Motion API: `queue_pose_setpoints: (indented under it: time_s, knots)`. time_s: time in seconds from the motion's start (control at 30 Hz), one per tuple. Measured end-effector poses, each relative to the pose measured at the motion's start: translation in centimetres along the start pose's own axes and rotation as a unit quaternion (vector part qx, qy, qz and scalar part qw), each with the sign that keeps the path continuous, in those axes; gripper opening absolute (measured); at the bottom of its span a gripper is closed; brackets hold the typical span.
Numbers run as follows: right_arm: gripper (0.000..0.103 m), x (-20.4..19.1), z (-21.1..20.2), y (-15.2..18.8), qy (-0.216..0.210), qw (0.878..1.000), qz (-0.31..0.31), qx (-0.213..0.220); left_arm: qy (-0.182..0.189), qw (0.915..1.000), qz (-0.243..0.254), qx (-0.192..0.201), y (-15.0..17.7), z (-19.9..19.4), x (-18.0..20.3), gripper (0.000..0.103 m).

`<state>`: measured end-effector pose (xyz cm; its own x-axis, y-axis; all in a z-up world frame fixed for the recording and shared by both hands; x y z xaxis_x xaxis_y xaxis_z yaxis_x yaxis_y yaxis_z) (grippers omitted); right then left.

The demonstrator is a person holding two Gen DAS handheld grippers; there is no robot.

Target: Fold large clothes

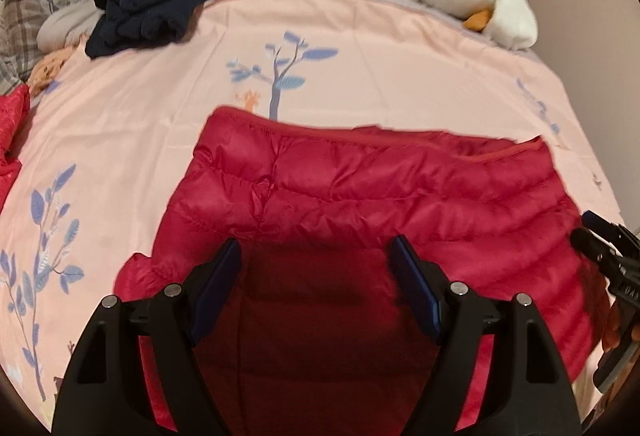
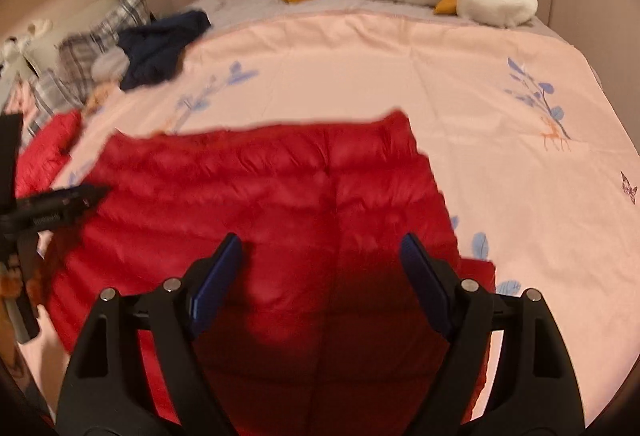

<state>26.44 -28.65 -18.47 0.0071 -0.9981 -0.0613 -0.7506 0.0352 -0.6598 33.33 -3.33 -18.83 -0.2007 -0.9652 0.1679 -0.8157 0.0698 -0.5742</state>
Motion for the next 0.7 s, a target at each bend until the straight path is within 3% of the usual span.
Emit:
queue_pose_setpoints:
  time_s: [0.3,0.53,0.7]
  knots:
    - [0.085,1.1,1.3,0.0,-0.021,0.998,0.063,-0.007,-0.008,0.9998,-0.009,-0.013,0.1,2.0,-0.7,0.084]
    - [0.085,-0.7,-3.3,-0.1,-0.015,0.998,0.041,0.056,-0.016,0.9981,-0.008,0.059,1.3,-2.5,-0.2,0.084]
    - [0.086,-3.5,-5.9,1.6,-0.023,0.997,0.010,0.076,-0.003,0.9965,0.005,0.083,3.4,-5.7,0.6,0.084]
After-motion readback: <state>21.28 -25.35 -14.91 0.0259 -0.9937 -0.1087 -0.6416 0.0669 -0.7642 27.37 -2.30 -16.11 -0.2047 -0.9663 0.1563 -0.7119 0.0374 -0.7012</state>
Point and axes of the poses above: each gripper's, at about its wrist camera, not at the fingertips, and z roughly the way its jaws point, x to its right, y to its underside, the point moved 8 cm from there along z, roughly the way its jaws point, and after that the axes turned 5 degrees about -z, right-handed, at the moved point
